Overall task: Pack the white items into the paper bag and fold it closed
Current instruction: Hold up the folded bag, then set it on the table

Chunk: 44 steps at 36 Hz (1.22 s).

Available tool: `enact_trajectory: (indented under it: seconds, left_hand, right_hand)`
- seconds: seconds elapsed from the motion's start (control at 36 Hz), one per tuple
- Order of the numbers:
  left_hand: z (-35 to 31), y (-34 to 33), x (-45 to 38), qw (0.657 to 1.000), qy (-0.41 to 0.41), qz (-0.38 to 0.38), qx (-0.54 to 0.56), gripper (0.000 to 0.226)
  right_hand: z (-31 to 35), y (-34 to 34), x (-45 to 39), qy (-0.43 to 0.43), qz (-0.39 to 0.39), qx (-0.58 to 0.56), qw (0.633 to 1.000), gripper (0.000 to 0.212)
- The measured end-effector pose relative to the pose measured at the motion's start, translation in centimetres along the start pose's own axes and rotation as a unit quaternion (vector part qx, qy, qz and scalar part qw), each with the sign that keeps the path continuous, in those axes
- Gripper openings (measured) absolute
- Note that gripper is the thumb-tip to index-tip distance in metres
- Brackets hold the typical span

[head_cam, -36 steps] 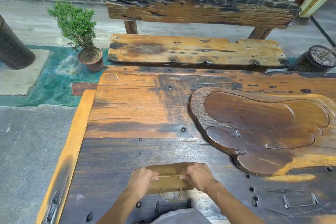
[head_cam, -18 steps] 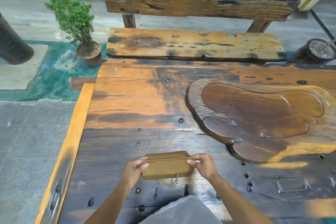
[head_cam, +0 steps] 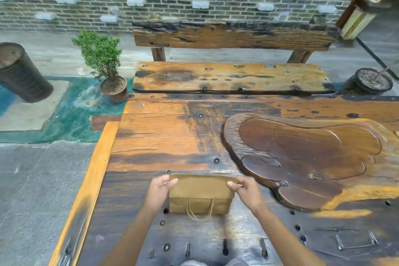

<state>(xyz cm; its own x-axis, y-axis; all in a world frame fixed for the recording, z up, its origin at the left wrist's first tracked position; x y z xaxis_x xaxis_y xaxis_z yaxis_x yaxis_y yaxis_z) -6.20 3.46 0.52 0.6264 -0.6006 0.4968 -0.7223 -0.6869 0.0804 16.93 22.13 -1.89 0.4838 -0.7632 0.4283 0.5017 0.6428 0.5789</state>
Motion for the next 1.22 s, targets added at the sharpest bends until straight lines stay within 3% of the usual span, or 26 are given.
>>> enact_trajectory:
  seconds: [0.08, 0.28, 0.33, 0.44, 0.53, 0.69, 0.78, 0.81, 0.86, 0.89, 0.94, 1.03, 1.14, 1.22]
  left_hand:
    - [-4.2, 0.8, -1.0, 0.998, -0.062, 0.018, -0.011, 0.018]
    - [-14.3, 2.1, -2.1, 0.987, -0.157, 0.041, -0.004, 0.063]
    - [-17.3, 2.2, -1.5, 0.981, -0.188, 0.049, 0.008, 0.068]
    - [-23.7, 1.6, 0.4, 0.97, -0.236, 0.035, 0.053, 0.024]
    - [-28.2, 1.6, 2.0, 0.952, -0.298, 0.03, 0.06, 0.029]
    - [-35.9, 2.0, 5.8, 0.926, -0.367, 0.038, 0.08, 0.03]
    - [-39.0, 2.1, 7.2, 0.911, -0.4, 0.038, 0.092, 0.042]
    - [-40.0, 2.2, 7.8, 0.908, -0.408, 0.04, 0.089, 0.038]
    - [-41.6, 2.5, 8.5, 0.901, -0.422, 0.045, 0.088, 0.013]
    - [-42.2, 2.8, 8.4, 0.9, -0.423, 0.046, 0.096, 0.012]
    - [-43.1, 3.2, 8.8, 0.896, -0.429, 0.058, 0.102, 0.033]
    - [-44.0, 3.3, 9.2, 0.89, -0.444, 0.064, 0.084, 0.023]
    - [-44.2, 2.9, 9.0, 0.883, -0.455, 0.078, 0.091, 0.038]
    - [-44.3, 2.6, 9.3, 0.882, -0.45, 0.092, 0.101, 0.033]
  right_hand:
    - [4.2, 3.2, -0.2, 0.046, -0.008, -0.013, 0.999, 0.035]
    - [13.8, 10.6, 0.7, 0.119, -0.069, -0.101, 0.985, 0.021]
    - [16.8, 12.6, 1.8, 0.151, -0.093, -0.096, 0.98, 0.029]
    - [21.9, 16.4, 3.9, 0.191, -0.119, -0.128, 0.966, 0.026]
    - [25.2, 18.8, 5.1, 0.215, -0.124, -0.141, 0.958, 0.029]
    - [30.7, 22.8, 8.2, 0.281, -0.171, -0.149, 0.933, 0.01]
    - [33.0, 24.6, 9.5, 0.311, -0.199, -0.138, 0.919, 0.03]
    - [33.6, 25.2, 9.8, 0.316, -0.209, -0.134, 0.916, 0.034]
    - [34.7, 26.2, 10.3, 0.329, -0.231, -0.12, 0.908, 0.023]
    - [35.3, 26.6, 10.9, 0.335, -0.237, -0.113, 0.905, 0.014]
    - [36.1, 27.2, 11.6, 0.347, -0.241, -0.111, 0.9, 0.023]
    - [36.7, 27.7, 12.8, 0.357, -0.253, -0.094, 0.895, 0.031]
    - [36.4, 28.3, 13.8, 0.35, -0.276, -0.085, 0.891, 0.035]
    - [36.2, 28.4, 15.0, 0.347, -0.287, -0.081, 0.889, 0.021]
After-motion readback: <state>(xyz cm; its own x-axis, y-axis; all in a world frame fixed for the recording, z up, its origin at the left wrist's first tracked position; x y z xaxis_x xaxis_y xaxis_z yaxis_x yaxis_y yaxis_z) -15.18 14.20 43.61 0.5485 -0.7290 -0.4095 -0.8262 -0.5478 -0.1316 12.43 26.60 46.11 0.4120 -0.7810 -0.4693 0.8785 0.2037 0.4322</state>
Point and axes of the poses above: each hand's wrist, its own x-axis away from the middle knuckle, its own y-axis out of the back of the hand, z = x × y, the point moved 2 cm from there along -x, towards the middle knuckle, and after that the axes turned 12 degrees about x, right-handed, at the moved point
